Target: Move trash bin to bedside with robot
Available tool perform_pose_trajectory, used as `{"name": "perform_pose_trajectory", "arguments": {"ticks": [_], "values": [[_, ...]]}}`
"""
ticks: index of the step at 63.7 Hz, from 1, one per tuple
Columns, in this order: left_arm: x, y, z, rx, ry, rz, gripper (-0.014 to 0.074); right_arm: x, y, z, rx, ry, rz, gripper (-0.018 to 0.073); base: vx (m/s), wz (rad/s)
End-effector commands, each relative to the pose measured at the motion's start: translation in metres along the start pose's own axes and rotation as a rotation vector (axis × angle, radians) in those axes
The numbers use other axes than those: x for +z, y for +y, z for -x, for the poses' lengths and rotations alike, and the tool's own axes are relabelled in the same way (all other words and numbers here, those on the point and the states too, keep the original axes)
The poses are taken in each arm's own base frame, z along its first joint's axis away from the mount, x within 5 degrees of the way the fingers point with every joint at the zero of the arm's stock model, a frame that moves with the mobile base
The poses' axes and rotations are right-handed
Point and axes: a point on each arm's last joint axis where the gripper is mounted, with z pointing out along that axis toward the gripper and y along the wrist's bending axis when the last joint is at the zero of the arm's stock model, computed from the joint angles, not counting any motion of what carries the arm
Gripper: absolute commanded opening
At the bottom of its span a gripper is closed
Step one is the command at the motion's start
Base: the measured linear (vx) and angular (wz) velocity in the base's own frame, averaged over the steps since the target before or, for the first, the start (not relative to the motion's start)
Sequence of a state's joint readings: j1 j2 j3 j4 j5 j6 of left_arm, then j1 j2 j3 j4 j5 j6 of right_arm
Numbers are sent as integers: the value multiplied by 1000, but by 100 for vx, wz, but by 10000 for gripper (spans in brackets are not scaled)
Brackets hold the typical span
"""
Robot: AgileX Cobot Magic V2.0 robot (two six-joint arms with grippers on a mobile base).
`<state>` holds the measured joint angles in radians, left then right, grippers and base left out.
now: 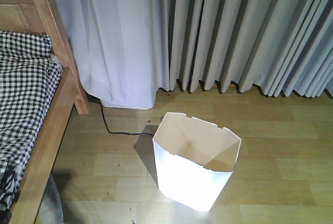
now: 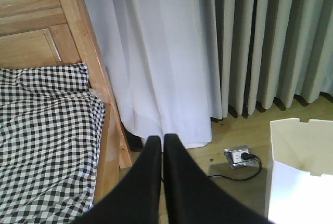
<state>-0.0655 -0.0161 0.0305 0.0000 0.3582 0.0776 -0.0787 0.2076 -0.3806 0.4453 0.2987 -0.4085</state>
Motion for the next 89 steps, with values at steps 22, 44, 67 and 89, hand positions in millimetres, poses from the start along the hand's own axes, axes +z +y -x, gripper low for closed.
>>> {"name": "perform_pose_trajectory", "arguments": {"ticks": [22,44,67,89], "values": [[0,0,1,-5,-72,5,-7,-6,-12,-79,-37,-100,-125,-8,0,0],[0,0,1,-5,-72,5,-7,-2,-8,-100,-69,-95,-40,-8,0,0],[0,0,1,-5,-72,5,-7,-2,-8,-100,-81,-92,-40,-8,0,0],[0,0,1,-5,-72,5,-7,-2,-8,-100,-81,-92,-40,-8,0,0]]}}
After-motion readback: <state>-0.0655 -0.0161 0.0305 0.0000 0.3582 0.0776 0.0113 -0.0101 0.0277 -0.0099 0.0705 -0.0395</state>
